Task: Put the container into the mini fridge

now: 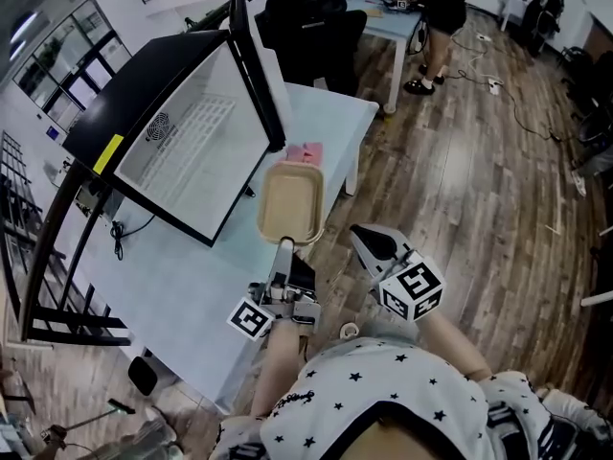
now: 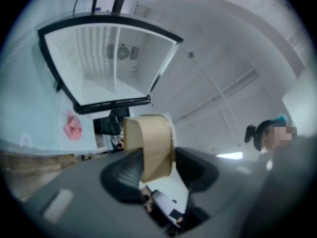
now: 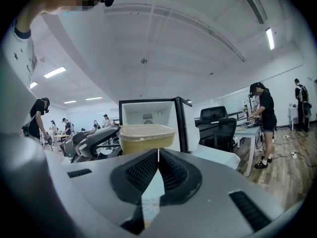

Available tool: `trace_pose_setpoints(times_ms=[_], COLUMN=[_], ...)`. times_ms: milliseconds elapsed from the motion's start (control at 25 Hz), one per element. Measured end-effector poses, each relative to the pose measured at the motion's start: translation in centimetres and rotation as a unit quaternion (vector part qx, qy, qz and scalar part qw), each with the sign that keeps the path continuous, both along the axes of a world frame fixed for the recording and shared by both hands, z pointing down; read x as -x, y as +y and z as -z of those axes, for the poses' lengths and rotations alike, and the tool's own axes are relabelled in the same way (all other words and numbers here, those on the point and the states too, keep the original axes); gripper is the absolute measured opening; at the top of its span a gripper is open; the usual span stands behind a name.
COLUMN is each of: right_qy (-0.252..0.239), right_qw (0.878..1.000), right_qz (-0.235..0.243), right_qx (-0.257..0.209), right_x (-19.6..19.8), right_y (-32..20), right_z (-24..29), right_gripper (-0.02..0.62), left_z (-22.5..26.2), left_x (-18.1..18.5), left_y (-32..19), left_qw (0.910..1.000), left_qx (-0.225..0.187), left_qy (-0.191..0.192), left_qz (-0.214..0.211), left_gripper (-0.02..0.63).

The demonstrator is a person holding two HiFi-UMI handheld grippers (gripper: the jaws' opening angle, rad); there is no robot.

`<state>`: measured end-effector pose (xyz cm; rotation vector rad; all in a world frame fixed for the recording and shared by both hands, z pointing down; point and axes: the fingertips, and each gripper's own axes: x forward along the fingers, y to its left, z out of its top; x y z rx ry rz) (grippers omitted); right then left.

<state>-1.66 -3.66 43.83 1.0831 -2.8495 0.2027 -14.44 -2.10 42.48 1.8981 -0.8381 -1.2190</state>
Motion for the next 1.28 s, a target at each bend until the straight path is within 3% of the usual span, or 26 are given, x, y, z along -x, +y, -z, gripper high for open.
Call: trace_pose_setpoints(times_ms=[440, 760, 1280], right_qy=[0.002, 0.006, -0.004], right_qw=[0.999, 0.996, 0.985], right_qz=[0.039, 0.093, 0.174], right_qx=[0.011, 0.000, -0.011], right_x=[3.2, 6.5, 10.8], right_y=[-2.6, -7.4, -15.7], right_z=[-0.7, -0.2, 1.8], right_gripper=[0.021, 0.021, 0.021], left_z=[0.2, 0.0, 1.9], left_x=[3.3, 5.6, 9.2], left_y=[-1.7, -5.0, -11.2], left_qw=[0.9994, 0.9969, 0.9862], left_qx=[0.001, 0.003, -0.008], left_qy=[-0.003, 0.001, 0.011], left_qz=[0.035, 0.078, 0.165], left_gripper=[0.198, 0.198, 0.198])
